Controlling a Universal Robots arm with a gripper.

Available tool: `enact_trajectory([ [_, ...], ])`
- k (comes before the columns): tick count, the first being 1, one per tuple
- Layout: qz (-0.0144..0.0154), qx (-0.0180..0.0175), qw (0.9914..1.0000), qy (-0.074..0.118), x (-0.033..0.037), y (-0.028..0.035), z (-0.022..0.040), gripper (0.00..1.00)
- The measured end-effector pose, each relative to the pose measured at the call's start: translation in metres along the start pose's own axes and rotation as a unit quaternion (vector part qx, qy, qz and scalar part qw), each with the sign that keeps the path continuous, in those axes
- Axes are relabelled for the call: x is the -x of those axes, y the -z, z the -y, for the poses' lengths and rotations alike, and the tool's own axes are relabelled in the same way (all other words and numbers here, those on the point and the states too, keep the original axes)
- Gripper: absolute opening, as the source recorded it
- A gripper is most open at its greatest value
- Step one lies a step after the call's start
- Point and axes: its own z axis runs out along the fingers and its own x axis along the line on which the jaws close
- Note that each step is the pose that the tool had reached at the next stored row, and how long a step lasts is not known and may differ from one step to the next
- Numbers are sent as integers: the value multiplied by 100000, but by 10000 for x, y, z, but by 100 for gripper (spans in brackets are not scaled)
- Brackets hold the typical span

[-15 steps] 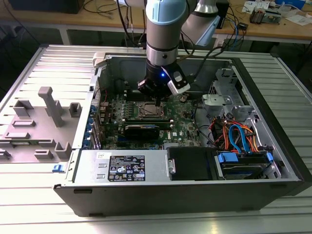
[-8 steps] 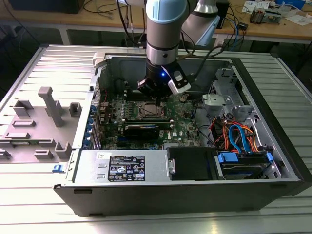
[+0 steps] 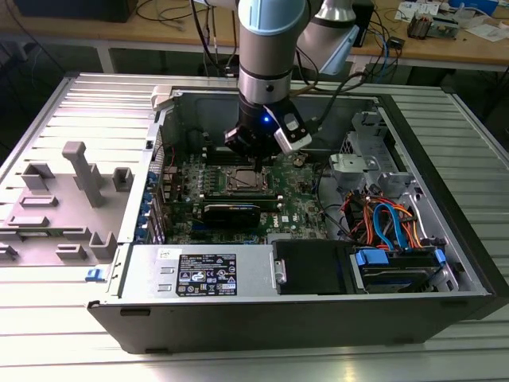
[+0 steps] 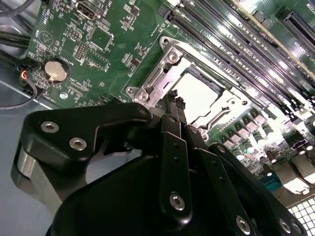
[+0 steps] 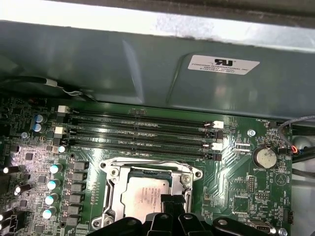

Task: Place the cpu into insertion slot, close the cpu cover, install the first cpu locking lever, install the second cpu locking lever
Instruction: 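Install the second cpu locking lever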

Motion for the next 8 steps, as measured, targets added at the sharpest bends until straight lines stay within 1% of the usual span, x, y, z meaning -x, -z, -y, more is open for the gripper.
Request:
enact_trajectory([
  [5,-2,-21,100000,0,-3,3,36,11],
  [8,-4,-24,100000,-2,-7,6,70,11],
])
